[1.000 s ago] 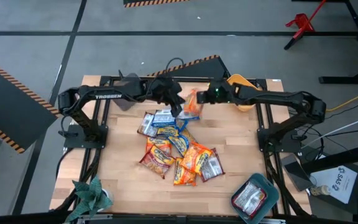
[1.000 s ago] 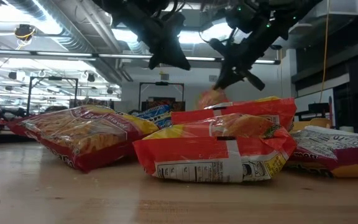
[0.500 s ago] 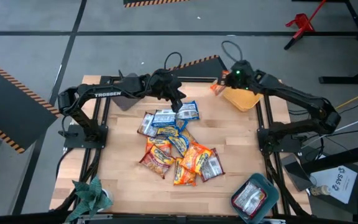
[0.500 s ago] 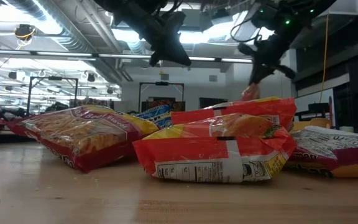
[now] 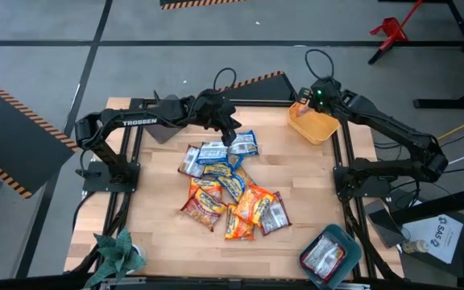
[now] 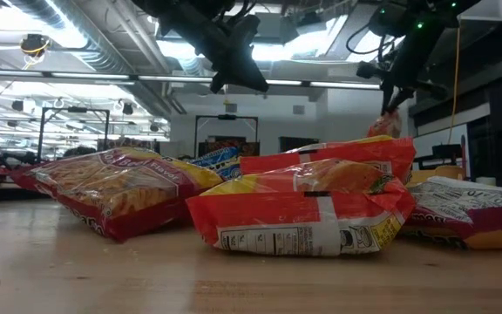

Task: Sort Maruchan noodles
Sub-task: Put the orange noodle pack into the yellow bin

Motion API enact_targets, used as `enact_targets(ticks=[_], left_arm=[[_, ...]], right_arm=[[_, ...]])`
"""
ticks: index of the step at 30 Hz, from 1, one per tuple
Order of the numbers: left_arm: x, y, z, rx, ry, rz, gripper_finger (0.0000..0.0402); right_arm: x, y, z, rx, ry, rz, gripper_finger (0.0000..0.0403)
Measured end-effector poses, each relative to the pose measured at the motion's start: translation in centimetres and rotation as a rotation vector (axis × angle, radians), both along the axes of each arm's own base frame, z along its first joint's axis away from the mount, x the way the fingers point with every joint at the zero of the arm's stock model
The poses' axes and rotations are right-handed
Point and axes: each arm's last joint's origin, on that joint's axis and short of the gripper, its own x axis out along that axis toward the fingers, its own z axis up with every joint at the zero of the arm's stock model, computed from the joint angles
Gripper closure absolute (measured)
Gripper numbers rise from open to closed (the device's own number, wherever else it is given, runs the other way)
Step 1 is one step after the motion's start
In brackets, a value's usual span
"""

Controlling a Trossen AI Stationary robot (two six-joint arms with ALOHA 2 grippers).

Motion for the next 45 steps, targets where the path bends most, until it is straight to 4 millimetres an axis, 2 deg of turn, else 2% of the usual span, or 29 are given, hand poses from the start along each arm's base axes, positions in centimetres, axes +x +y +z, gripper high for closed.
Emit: enact_targets(ticks=[6, 14, 34, 40, 45], left_arm=[[0.0, -0.1, 0.0, 0.003, 0.001, -0.005, 0.0399], [0.0, -0.1, -0.1, 0.015, 0.018, -0.017, 0.0399], [-0.1, -0.1, -0.3, 0.034, 0.037, -0.033, 0.0399], [-0.1, -0.1, -0.3, 0.034, 0.037, -0.033, 0.0399], [-0.1, -0.2, -0.3, 0.034, 0.037, -0.034, 0.0399]], right_arm=[[-0.1, -0.2, 0.2, -0.031, -0.100, -0.190, 0.0403], [0.5, 1.0, -0.1, -0.079, -0.156, -0.377, 0.0403], [2.7, -0.8, -4.2, -0.001, 0.038, -0.408, 0.0401], [3.2, -1.2, -5.2, 0.038, 0.086, -0.367, 0.0373], [3.4, -1.2, -5.6, 0.064, 0.123, -0.323, 0.0312]])
